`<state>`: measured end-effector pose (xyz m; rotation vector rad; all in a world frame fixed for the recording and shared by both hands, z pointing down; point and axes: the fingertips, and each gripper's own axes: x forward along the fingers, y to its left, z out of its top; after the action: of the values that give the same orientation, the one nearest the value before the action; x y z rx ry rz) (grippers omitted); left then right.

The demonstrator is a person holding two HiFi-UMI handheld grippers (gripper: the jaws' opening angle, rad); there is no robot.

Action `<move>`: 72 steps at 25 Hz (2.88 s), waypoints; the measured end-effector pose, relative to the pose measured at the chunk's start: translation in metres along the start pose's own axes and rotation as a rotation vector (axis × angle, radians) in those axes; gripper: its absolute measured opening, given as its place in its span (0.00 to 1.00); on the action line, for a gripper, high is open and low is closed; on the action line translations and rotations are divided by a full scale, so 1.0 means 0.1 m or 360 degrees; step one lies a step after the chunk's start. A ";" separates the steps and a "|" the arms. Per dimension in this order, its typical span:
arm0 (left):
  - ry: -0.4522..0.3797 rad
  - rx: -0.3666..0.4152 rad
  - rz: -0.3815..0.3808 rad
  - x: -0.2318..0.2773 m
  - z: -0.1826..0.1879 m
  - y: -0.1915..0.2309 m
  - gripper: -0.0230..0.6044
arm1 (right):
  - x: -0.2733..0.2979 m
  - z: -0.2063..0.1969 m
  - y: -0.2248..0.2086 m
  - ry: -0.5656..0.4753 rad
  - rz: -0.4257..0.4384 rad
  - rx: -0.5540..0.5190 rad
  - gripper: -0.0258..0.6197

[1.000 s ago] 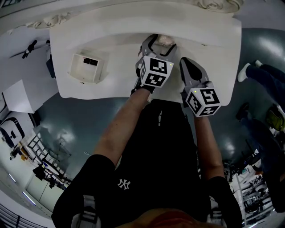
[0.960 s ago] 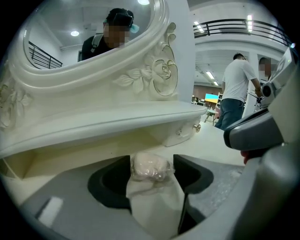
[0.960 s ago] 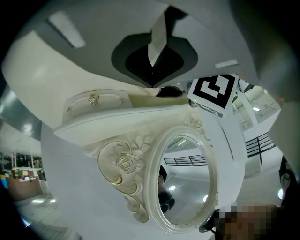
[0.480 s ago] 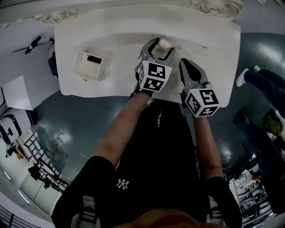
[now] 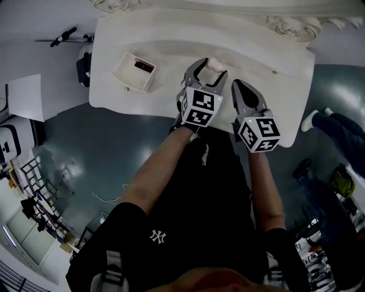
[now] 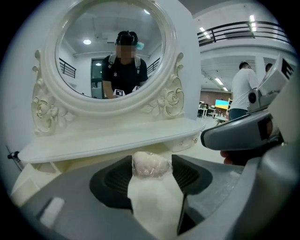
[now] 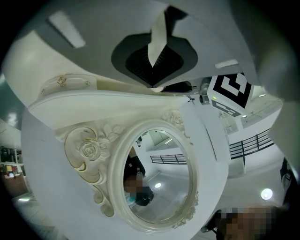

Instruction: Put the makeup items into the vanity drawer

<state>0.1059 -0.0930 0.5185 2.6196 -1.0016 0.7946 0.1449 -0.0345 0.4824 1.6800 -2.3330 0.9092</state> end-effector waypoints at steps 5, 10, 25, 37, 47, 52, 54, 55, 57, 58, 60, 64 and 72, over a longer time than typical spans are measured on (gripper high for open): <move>-0.0030 -0.0034 0.0116 -0.33 0.03 0.27 0.47 | 0.09 0.11 0.32 -0.0003 0.0095 -0.0063 0.07; -0.0055 -0.0076 0.0250 -0.65 0.04 0.59 0.47 | 0.20 0.20 0.66 0.0007 0.0203 -0.0134 0.07; -0.0021 -0.0223 0.0607 -1.33 -0.25 1.61 0.47 | 0.70 0.31 1.43 0.0110 0.0488 -0.0289 0.07; 0.0069 -0.0330 0.0722 -1.45 -0.66 2.12 0.48 | 1.04 0.25 1.64 0.0203 0.0559 -0.0331 0.07; 0.0098 -0.0381 0.0723 -1.45 -0.85 2.29 0.51 | 1.21 0.17 1.72 0.0249 0.0563 -0.0347 0.08; 0.0035 -0.0383 0.0732 -1.58 -0.73 2.30 0.51 | 1.20 0.22 1.81 0.0225 0.0550 -0.0359 0.08; -0.0007 -0.0387 0.0729 -1.65 -0.65 2.28 0.50 | 1.18 0.25 1.85 0.0213 0.0547 -0.0367 0.08; -0.0031 -0.0389 0.0726 -1.69 -0.60 2.26 0.50 | 1.16 0.26 1.86 0.0207 0.0547 -0.0371 0.08; -0.0079 -0.0398 0.0713 -1.76 -0.49 2.21 0.47 | 1.13 0.29 1.90 0.0195 0.0544 -0.0378 0.08; -0.0102 -0.0409 0.0702 -1.79 -0.44 2.19 0.47 | 1.11 0.30 1.92 0.0187 0.0542 -0.0382 0.08; -0.0148 -0.0428 0.0674 -1.87 -0.33 2.13 0.43 | 1.06 0.35 1.97 0.0166 0.0538 -0.0389 0.08; -0.0218 -0.0450 0.0623 -2.02 -0.15 1.97 0.31 | 0.96 0.45 2.06 0.0117 0.0527 -0.0399 0.08; -0.0340 -0.0467 0.0531 -2.30 0.21 1.64 0.06 | 0.70 0.66 2.22 0.0008 0.0501 -0.0438 0.07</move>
<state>-0.1387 -0.0966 0.3749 2.3501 -1.5148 0.3925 -0.0641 -0.0826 0.3711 1.2289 -2.6220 0.5947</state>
